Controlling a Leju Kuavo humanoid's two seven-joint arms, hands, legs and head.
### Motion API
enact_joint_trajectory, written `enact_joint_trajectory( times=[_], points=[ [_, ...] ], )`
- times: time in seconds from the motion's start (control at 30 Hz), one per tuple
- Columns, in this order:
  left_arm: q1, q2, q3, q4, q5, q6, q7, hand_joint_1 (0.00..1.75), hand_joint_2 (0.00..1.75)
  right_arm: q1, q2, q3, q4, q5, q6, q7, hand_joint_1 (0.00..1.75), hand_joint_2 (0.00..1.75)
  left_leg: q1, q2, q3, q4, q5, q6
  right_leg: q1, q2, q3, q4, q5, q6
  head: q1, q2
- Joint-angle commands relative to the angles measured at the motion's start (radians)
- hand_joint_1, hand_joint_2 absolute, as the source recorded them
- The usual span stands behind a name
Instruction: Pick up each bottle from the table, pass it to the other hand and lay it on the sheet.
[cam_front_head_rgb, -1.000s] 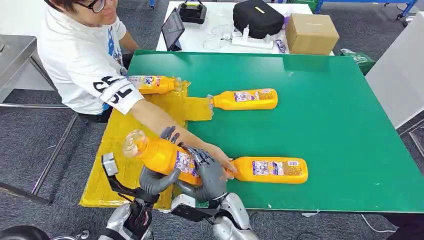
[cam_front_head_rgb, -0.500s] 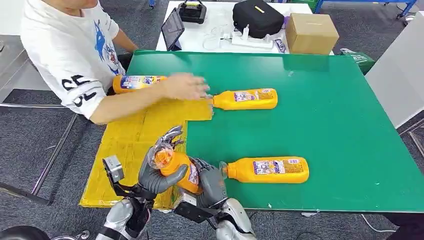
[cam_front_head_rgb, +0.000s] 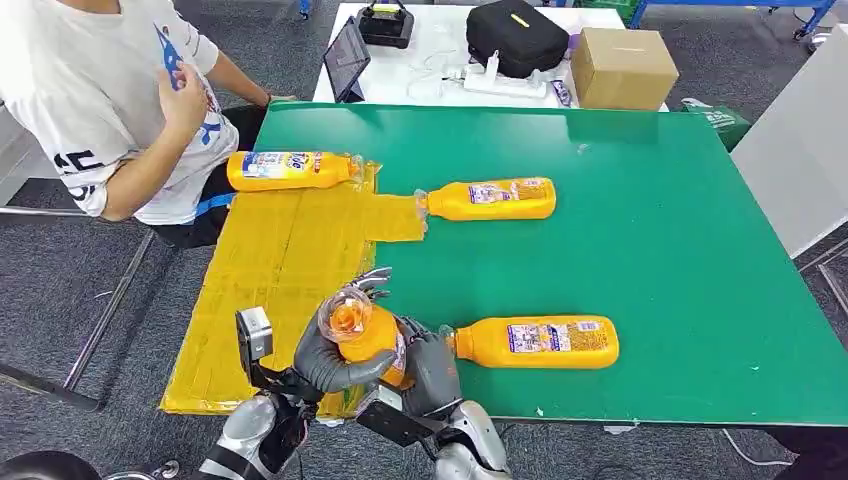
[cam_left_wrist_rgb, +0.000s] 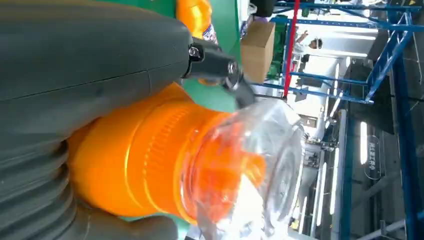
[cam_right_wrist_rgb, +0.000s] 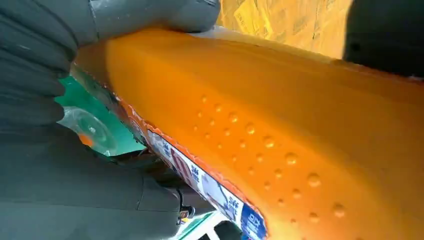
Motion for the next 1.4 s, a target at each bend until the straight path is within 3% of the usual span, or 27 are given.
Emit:
enact_joint_trajectory(
  times=[0.03,0.17,0.2,0.4,0.43,0.93,1.4],
  points=[
    [-0.02,0.011,-0.065,0.089,0.047,-0.041,0.045,0.0,1.75,-0.019,0.002,0.017,0.015,-0.001,-0.012,-0.008,1.75,1.75,0.0,0.0,0.004,-0.001,-0.001,-0.001,0.001,-0.001,0.004,-0.001,-0.001,-0.001,0.0,0.0],
    [-0.022,0.014,-0.061,0.114,0.083,-0.035,0.059,0.0,1.75,-0.02,0.005,0.008,-0.013,-0.01,-0.049,-0.017,1.75,1.75,0.0,0.0,0.003,-0.001,-0.001,0.0,0.0,-0.001,0.003,-0.001,-0.001,-0.001,0.0,0.0],
    [-0.023,0.012,-0.057,0.122,0.096,-0.028,0.071,0.0,0.0,-0.02,0.002,0.01,-0.029,-0.009,-0.054,-0.015,1.75,1.75,0.0,0.0,0.002,-0.001,0.0,0.0,0.0,0.0,0.001,0.0,0.0,-0.001,0.0,0.0],
    [-0.017,0.006,-0.049,0.129,0.165,-0.043,0.088,0.0,0.0,-0.026,0.0,0.021,-0.026,0.002,-0.048,0.001,1.75,1.75,0.0,0.0,0.002,-0.001,0.0,0.0,0.0,-0.001,0.001,-0.001,0.0,-0.001,0.0,0.0],
    [-0.015,0.007,-0.051,0.127,0.167,-0.041,0.088,0.0,1.75,-0.025,0.003,0.022,-0.02,0.002,-0.056,-0.005,1.75,1.75,0.0,0.001,0.003,0.0,-0.001,0.0,0.001,0.0,0.003,-0.001,-0.001,-0.001,0.0,0.0],
    [-0.012,-0.008,-0.07,0.065,0.071,0.053,0.038,0.0,1.75,-0.052,0.024,0.064,0.058,-0.034,-0.017,-0.006,1.75,1.75,0.0,0.0,0.0,0.0,0.0,0.0,0.0,0.0,0.0,0.0,0.0,0.0,0.0,0.0],
    [-0.021,-0.01,-0.067,0.11,0.123,-0.011,0.047,0.0,1.75,-0.07,0.04,0.088,0.099,-0.033,-0.002,-0.003,1.75,1.75,0.0,0.001,0.001,0.0,-0.001,0.0,0.001,0.0,0.001,0.0,0.0,-0.001,0.0,0.0]
  ],
)
